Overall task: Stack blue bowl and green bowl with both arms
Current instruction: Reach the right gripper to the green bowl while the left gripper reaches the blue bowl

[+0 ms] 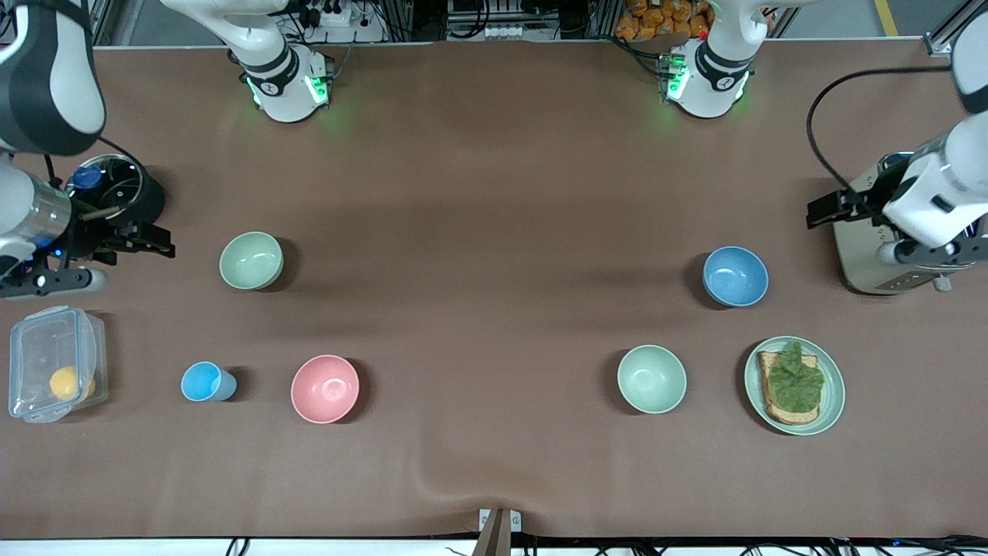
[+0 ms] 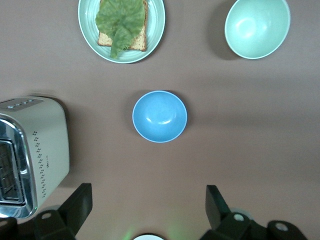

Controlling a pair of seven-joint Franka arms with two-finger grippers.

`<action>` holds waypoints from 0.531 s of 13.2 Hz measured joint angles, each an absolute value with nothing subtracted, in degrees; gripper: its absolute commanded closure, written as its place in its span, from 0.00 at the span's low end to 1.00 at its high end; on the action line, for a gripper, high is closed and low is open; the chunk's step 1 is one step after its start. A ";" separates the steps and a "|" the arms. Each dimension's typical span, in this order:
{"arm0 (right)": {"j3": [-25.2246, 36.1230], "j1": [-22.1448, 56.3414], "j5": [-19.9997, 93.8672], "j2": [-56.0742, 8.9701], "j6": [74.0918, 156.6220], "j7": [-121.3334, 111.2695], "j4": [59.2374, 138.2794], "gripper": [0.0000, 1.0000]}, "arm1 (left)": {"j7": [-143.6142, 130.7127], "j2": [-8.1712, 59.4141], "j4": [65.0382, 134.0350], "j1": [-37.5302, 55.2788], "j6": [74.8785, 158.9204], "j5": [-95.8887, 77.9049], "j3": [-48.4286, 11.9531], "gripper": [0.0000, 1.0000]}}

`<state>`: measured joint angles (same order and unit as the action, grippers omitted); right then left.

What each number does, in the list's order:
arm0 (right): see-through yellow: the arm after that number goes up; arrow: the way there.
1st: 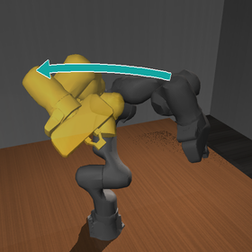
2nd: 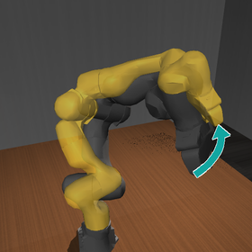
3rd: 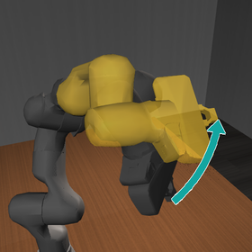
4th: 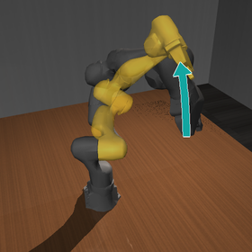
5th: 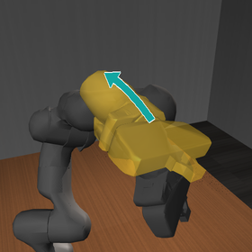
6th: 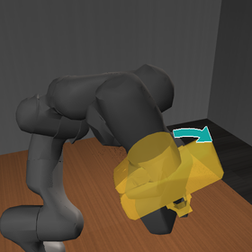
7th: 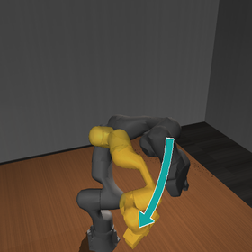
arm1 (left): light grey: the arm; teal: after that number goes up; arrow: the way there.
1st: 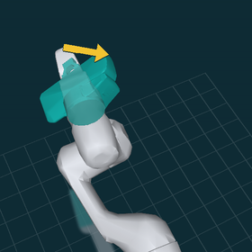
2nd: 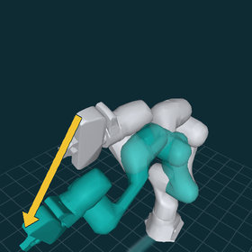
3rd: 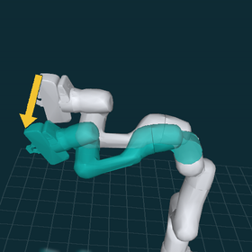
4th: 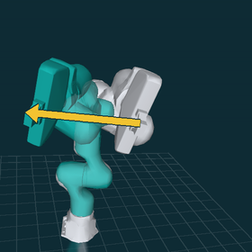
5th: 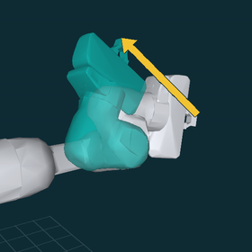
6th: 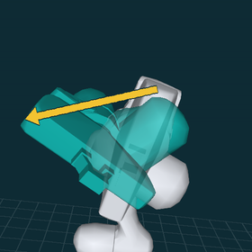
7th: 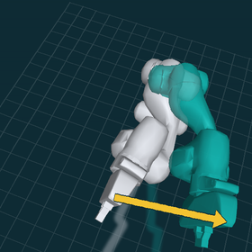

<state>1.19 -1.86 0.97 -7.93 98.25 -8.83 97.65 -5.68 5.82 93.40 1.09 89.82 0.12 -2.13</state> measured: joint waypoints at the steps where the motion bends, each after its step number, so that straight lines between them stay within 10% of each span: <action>1: 1.23 -2.43 0.92 -8.66 98.40 -9.10 98.01 0.00 | -5.63 5.97 96.25 0.46 92.54 0.13 -2.07 0.00; 7: 1.40 -8.04 0.96 -11.54 110.44 -17.30 106.22 0.00 | -1.48 7.10 116.01 -4.09 114.29 0.19 -1.88 0.00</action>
<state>1.40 -8.04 0.96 -11.54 110.44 -17.30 106.22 -1.48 7.10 116.01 -4.09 114.29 0.19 -1.88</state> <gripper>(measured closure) 0.000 0.000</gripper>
